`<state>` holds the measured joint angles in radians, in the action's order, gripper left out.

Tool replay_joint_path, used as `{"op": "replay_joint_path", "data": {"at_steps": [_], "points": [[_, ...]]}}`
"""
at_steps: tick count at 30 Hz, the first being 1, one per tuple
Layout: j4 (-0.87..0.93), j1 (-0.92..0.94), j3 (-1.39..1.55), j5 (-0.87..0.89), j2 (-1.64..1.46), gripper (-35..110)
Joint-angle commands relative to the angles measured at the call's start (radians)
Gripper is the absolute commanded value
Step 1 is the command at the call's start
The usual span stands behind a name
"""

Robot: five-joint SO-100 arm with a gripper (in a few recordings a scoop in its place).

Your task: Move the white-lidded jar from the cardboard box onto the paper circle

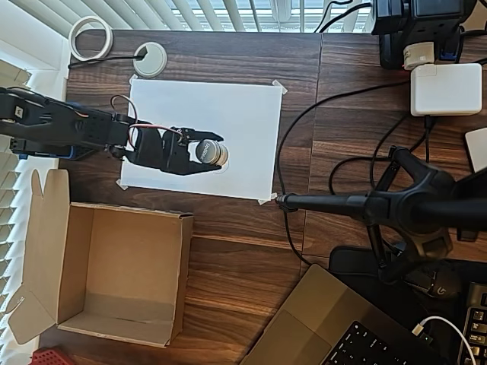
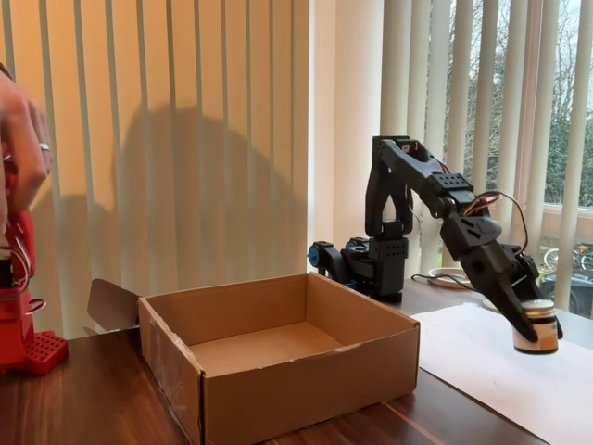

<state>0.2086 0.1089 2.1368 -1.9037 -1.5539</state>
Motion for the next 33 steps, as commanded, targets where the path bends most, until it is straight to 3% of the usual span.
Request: {"op": "replay_joint_path", "data": {"at_steps": [1,33], "points": [[-0.063,0.018,-0.029,-0.029,0.012,4],[-0.138,0.072,0.048,-0.084,0.043,6]]}}
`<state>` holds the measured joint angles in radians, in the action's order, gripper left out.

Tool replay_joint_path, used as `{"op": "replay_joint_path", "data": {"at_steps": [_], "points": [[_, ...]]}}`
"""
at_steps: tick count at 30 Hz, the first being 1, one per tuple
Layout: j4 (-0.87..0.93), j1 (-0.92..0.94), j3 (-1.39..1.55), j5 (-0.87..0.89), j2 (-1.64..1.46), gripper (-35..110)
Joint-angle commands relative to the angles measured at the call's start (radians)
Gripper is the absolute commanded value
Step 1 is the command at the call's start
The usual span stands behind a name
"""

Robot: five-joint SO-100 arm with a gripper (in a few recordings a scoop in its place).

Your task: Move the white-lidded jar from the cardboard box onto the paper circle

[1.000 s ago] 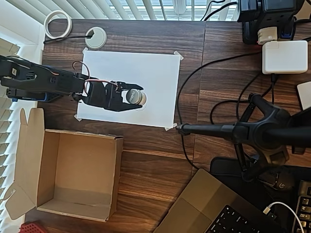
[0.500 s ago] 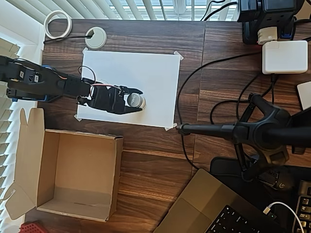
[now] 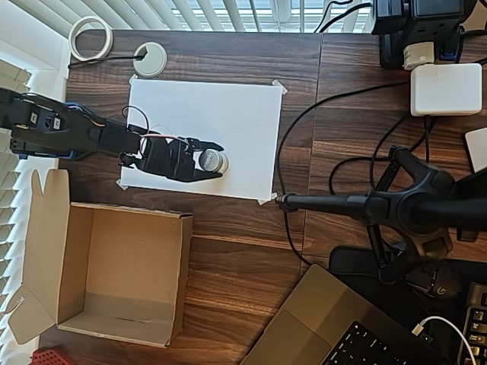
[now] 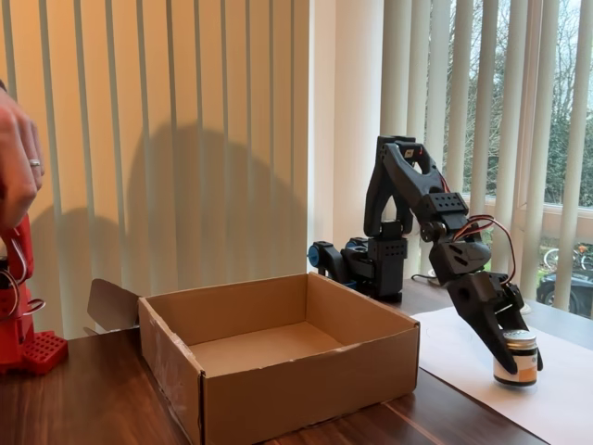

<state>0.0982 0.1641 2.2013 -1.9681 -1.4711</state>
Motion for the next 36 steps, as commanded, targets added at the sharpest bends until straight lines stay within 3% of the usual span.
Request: {"op": "replay_joint_path", "data": {"at_steps": [1,25,36], "points": [[-0.028,0.017,-0.017,-0.021,-0.040,6],[-0.028,0.012,-0.011,-0.037,-0.021,7],[-0.035,0.012,-0.009,-0.038,-0.020,34]]}}
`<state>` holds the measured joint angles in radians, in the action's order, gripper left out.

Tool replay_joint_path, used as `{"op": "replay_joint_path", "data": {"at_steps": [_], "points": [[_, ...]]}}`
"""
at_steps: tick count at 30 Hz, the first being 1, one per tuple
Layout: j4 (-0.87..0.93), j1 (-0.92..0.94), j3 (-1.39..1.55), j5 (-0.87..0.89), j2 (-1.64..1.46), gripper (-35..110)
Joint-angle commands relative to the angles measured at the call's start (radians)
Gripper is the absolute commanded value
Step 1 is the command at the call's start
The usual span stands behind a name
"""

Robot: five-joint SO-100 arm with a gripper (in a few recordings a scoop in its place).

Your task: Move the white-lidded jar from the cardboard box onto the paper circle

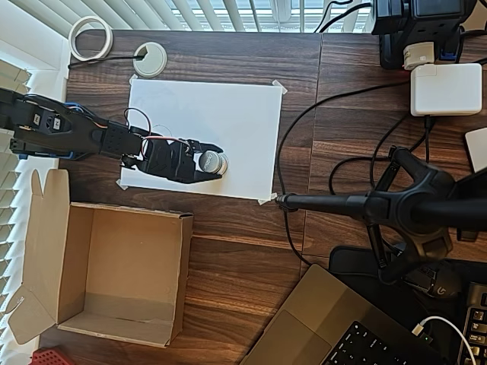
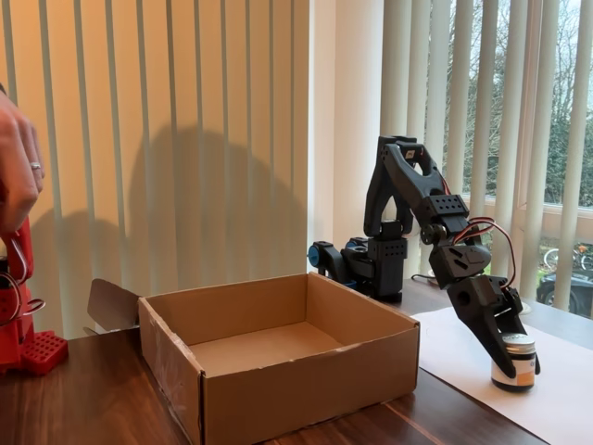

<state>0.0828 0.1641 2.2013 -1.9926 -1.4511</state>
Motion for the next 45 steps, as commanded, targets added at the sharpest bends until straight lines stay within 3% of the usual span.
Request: {"op": "replay_joint_path", "data": {"at_steps": [1,9,17,23,29,37,39,45], "points": [[-0.025,0.012,-0.009,-0.014,-0.040,37],[-0.072,0.012,-0.009,-0.014,-0.061,40],[-0.227,0.002,-0.005,0.107,-0.239,40],[-0.336,-0.035,0.037,0.431,-0.462,40],[-0.422,-0.084,0.247,0.939,-0.723,37],[-0.247,-0.104,0.604,1.476,-1.204,31],[-0.103,-0.103,0.643,1.566,-1.316,31],[0.262,-0.150,0.750,1.629,-1.531,25]]}}
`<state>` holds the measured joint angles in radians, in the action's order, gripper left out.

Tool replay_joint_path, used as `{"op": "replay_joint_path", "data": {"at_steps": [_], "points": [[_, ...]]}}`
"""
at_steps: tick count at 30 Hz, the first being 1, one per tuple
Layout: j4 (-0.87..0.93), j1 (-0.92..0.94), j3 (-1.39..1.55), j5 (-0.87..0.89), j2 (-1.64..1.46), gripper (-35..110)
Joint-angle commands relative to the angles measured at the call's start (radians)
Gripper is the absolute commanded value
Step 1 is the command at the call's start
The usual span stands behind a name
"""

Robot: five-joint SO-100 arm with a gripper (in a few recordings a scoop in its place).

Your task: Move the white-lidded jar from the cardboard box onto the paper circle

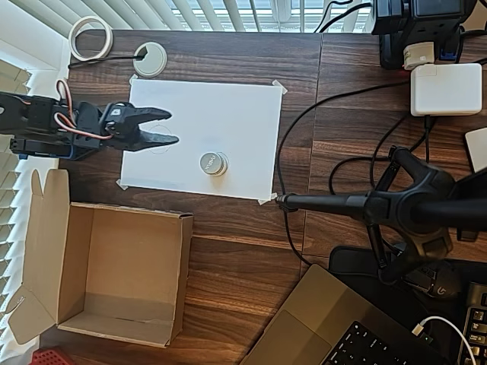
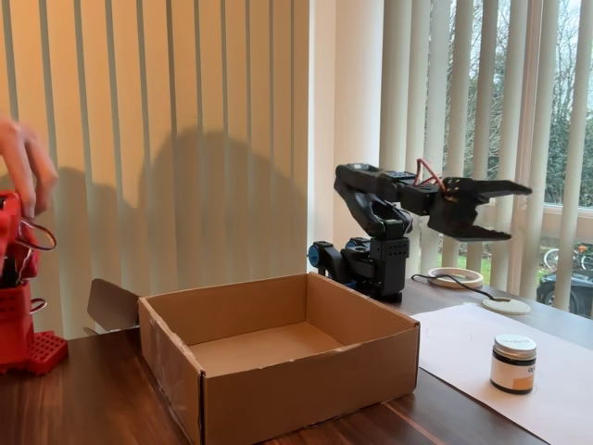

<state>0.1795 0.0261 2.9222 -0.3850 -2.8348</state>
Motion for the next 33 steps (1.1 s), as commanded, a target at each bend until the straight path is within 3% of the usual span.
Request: {"op": "replay_joint_path", "data": {"at_steps": [1,10,14,33], "points": [[0.210,-0.017,0.055,0.028,-0.183,22],[0.638,-0.032,0.155,0.149,-0.414,0],[0.796,-0.043,0.158,0.181,-0.465,0],[0.991,-0.048,0.144,0.144,-0.580,0]]}}
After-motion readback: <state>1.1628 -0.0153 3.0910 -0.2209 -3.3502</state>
